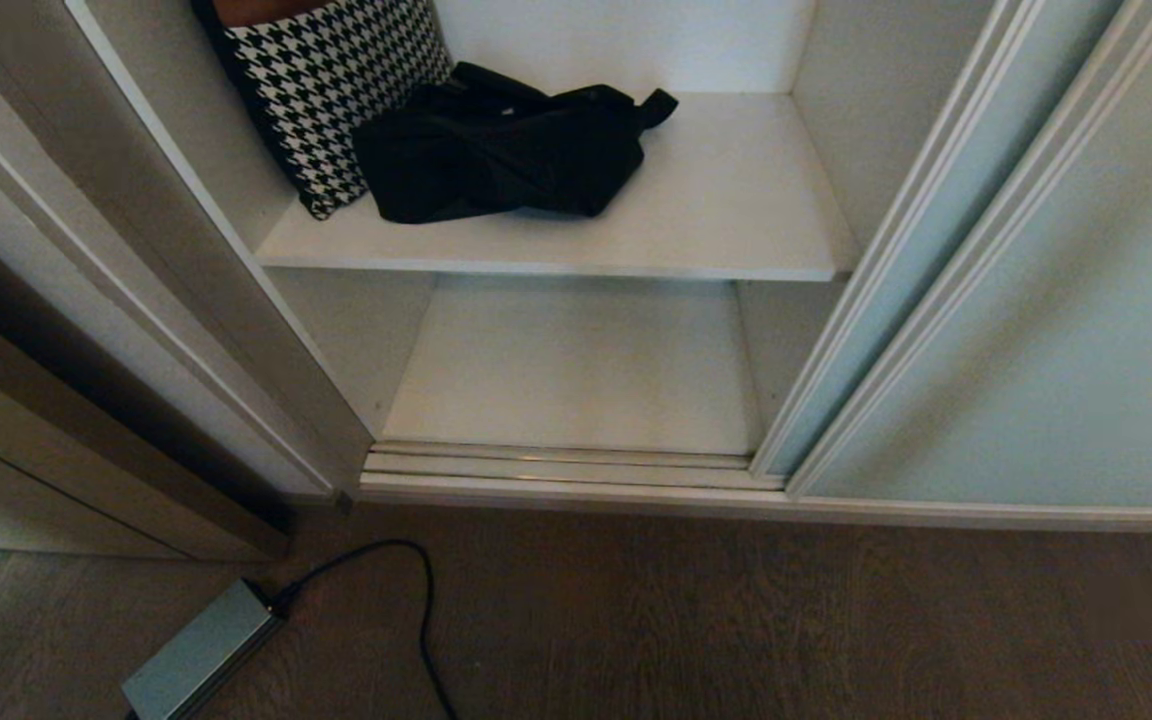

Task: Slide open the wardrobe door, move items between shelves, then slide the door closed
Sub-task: Close the door

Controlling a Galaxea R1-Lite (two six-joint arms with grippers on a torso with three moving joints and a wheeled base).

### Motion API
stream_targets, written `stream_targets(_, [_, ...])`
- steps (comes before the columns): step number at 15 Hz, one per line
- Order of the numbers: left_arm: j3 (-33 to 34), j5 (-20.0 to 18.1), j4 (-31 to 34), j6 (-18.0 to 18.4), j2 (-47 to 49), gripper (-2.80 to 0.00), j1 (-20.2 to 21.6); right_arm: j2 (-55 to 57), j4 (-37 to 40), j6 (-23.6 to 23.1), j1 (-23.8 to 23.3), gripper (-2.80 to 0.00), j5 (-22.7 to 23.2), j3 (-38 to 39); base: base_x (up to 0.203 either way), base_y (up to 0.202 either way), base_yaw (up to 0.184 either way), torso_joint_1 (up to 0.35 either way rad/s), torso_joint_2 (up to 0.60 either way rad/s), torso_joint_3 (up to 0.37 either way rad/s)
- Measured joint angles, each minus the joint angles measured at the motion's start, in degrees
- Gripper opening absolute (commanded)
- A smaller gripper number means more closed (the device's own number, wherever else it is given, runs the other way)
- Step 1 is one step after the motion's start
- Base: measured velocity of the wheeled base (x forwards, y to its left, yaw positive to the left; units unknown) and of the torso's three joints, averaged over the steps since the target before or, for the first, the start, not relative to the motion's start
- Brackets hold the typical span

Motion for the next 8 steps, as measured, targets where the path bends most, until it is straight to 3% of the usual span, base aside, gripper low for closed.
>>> stream_targets(6, [0.0,0.0,0.0,0.02,0.02,-2.8,0.0,7.44,-9.52,2.72,-12.59,-2.8,7.12,-1.14,0.0,0.0,0.0,0.0,0.0,0.0])
stream_targets(8, [0.0,0.0,0.0,0.02,0.02,-2.8,-0.02,9.33,-12.57,2.8,-14.89,-2.8,10.69,-0.73,0.0,0.0,0.0,0.0,0.0,0.0])
